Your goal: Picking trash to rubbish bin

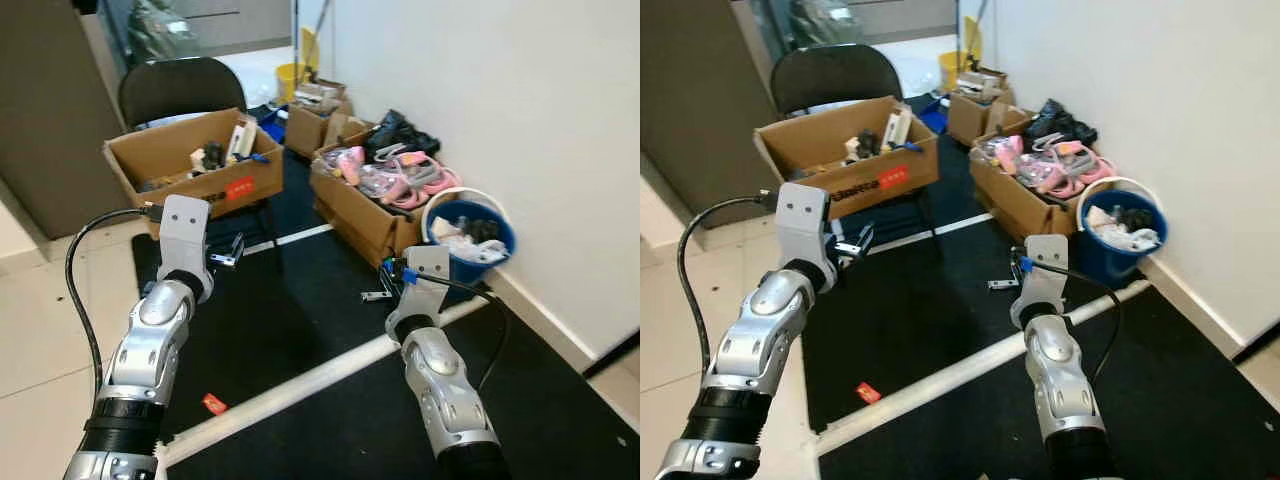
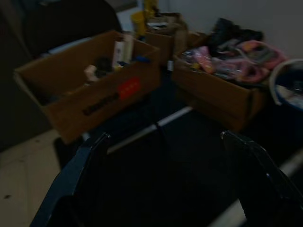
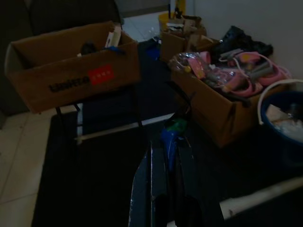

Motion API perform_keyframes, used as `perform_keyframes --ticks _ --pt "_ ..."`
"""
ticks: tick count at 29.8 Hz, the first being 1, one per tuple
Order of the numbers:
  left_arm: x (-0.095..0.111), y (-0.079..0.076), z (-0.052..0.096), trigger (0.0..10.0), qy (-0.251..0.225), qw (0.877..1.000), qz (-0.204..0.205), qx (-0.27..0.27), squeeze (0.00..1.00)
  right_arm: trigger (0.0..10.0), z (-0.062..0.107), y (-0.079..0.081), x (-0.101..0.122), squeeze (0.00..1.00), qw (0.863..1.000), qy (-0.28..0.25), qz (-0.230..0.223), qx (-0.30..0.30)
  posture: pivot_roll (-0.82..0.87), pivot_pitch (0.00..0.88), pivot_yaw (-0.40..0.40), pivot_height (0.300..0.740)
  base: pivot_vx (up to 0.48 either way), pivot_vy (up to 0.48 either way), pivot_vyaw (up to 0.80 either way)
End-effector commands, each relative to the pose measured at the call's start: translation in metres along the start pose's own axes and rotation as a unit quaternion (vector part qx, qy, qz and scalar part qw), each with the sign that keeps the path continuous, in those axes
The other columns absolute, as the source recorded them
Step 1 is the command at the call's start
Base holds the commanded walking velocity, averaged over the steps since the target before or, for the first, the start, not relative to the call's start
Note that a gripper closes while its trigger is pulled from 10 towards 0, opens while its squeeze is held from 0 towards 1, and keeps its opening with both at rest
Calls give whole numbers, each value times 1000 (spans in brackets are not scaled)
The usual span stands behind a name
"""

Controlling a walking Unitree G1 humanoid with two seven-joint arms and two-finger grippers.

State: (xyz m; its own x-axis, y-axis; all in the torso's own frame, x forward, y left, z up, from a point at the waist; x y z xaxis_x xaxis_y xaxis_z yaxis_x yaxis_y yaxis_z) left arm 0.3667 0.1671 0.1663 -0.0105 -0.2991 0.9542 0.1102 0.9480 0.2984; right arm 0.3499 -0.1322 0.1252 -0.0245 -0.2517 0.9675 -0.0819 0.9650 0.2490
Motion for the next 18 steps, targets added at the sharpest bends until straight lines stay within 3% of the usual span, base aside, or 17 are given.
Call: perform_keyframes --ticks 1,8,18 --pt "-3 -1 1 10000 7 1000 -5 -7 0 10000 2 -8 -4 0 1000 6 -1 -15 23 94 67 740 304 0 0" --pt "-3 -2 1 10000 8 1000 -5 -8 0 10000 3 -11 -5 0 1000 9 -4 -22 21 97 70 740 303 0 0" --pt "-3 -1 0 10000 8 1000 -7 -9 0 10000 3 -12 -6 0 1000 11 -7 -27 21 98 75 740 298 0 -611"
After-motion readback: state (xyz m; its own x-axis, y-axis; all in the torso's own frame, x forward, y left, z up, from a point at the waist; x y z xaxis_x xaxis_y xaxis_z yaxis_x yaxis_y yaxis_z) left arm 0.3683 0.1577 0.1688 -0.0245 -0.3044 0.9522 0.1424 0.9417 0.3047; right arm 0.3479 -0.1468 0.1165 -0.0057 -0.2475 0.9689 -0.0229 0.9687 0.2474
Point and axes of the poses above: a point about 5 cm out from each wrist's last joint towards the gripper, its own z axis pointing back from the gripper into the wrist, its own x axis along the axis of the wrist's last joint, y = z × x, the point moved 3 cm from there along -z, pointing out of the wrist towards the gripper, and after that the axes turned 12 degrees about -z, right-handed, at the moved point
